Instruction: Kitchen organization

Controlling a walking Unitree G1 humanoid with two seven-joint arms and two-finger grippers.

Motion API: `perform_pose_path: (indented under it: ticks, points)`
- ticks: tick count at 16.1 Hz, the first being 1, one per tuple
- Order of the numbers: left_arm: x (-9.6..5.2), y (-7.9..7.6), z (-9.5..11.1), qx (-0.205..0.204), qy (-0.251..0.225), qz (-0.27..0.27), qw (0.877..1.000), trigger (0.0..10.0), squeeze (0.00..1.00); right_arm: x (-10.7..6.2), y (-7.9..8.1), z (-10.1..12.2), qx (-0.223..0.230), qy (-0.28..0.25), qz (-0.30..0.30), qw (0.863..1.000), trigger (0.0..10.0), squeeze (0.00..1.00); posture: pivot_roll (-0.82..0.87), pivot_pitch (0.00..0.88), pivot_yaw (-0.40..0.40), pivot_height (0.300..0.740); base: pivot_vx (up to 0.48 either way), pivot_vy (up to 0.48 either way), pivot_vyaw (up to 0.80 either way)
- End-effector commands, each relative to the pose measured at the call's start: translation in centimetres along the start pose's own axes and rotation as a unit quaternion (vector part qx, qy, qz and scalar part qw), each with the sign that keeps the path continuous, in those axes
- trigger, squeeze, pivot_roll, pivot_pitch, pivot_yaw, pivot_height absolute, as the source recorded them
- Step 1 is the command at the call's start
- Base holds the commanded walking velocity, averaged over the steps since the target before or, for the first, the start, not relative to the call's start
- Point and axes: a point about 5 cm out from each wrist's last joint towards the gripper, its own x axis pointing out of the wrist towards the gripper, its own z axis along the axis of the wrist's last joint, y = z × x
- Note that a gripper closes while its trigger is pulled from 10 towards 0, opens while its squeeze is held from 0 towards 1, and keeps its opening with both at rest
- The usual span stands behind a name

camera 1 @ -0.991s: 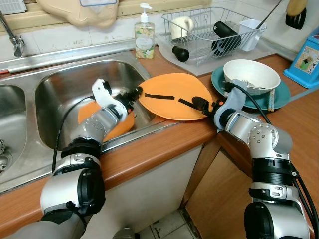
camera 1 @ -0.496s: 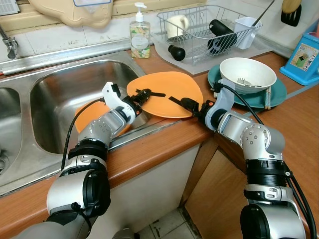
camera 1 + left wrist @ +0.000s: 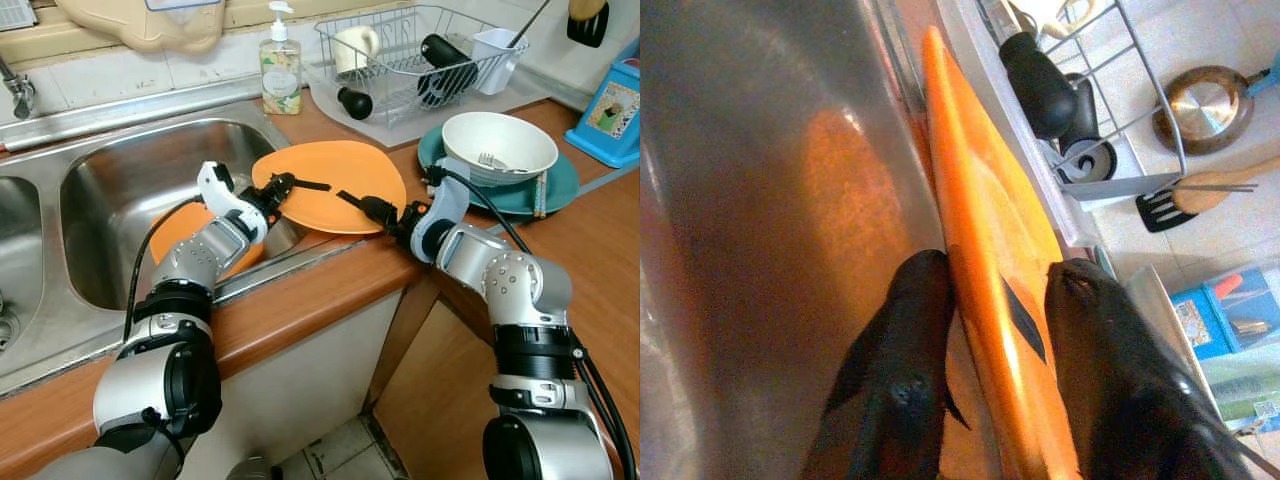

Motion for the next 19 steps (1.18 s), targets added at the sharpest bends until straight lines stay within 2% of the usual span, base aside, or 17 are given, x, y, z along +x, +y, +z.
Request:
perform_pose_path:
  ticks: [1, 7, 11, 14, 17, 19]
  points:
    - [0.0, -0.2, 0.2, -0.006, -0.007, -0.002, 1.0, 0.0, 0.0, -0.2, 0.3, 0.0, -0.009, -0.001, 0.008, 1.0, 10.0, 0.0, -0.03, 0.0, 0.056, 0.74, 0.0, 0.0, 0.0]
    - [-0.4, -0.1, 1.0, -0.034, -0.028, -0.011, 0.999, 0.0, 0.0, -1.7, 0.9, 0.5, -0.061, -0.008, 0.043, 0.997, 10.0, 0.0, -0.03, 0.0, 0.059, 0.74, 0.0, 0.0, 0.0]
    - [-1.8, 0.3, 3.2, -0.059, -0.069, -0.02, 0.996, 0.0, 0.0, -2.6, 1.9, 1.3, -0.099, -0.02, 0.08, 0.992, 10.0, 0.0, -0.03, 0.0, 0.061, 0.74, 0.0, 0.0, 0.0]
    - [-3.4, 0.3, 5.3, -0.065, -0.107, -0.027, 0.992, 0.0, 0.0, -3.2, 3.3, 1.8, -0.126, -0.033, 0.13, 0.983, 10.0, 0.0, -0.02, 0.0, 0.051, 0.74, 0.0, 0.0, 0.0]
    - [-6.1, 0.6, 8.0, -0.057, -0.153, -0.02, 0.986, 0.0, 0.0, -3.8, 4.8, 2.0, -0.156, -0.041, 0.179, 0.971, 10.0, 0.0, -0.01, 0.0, 0.044, 0.74, 0.0, 0.0, 0.0]
    - [-7.7, 0.7, 9.0, -0.048, -0.173, -0.01, 0.984, 0.0, 0.0, -3.9, 5.1, 1.9, -0.162, -0.04, 0.189, 0.968, 10.0, 0.0, 0.0, 0.0, 0.041, 0.74, 0.0, 0.0, 0.0]
